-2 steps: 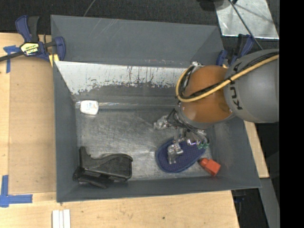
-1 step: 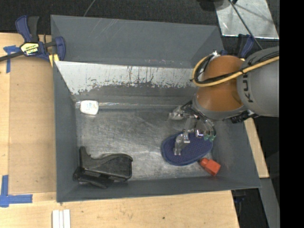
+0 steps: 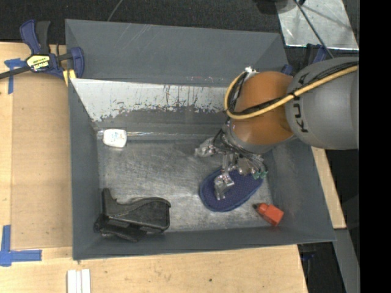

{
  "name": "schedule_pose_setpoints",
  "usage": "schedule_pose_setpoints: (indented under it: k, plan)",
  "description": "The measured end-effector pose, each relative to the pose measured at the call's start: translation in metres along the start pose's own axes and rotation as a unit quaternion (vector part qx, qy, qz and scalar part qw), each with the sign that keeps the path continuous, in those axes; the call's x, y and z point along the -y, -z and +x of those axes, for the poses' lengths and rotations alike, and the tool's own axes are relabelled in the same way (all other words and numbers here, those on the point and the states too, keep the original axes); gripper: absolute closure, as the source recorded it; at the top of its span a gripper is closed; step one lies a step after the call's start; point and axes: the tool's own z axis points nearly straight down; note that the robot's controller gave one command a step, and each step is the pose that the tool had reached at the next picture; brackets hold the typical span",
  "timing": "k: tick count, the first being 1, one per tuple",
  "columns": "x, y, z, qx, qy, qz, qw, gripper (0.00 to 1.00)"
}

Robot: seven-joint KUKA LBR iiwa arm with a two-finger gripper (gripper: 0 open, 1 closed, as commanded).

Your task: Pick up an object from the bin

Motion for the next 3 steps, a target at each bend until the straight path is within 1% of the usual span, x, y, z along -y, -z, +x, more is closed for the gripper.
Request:
schedule_pose_setpoints:
  k: [1, 2, 3]
  plan:
    - [0.049, -0.002, -0.01, -0.0032, -0.141, -0.007, 0.99, 0.0]
    - [0.051, 0.003, -0.011, -0.0028, -0.139, -0.005, 0.9902, 1.0]
    - [0.053, 0.103, -0.014, 0.001, -0.139, -0.003, 0.9903, 1.0]
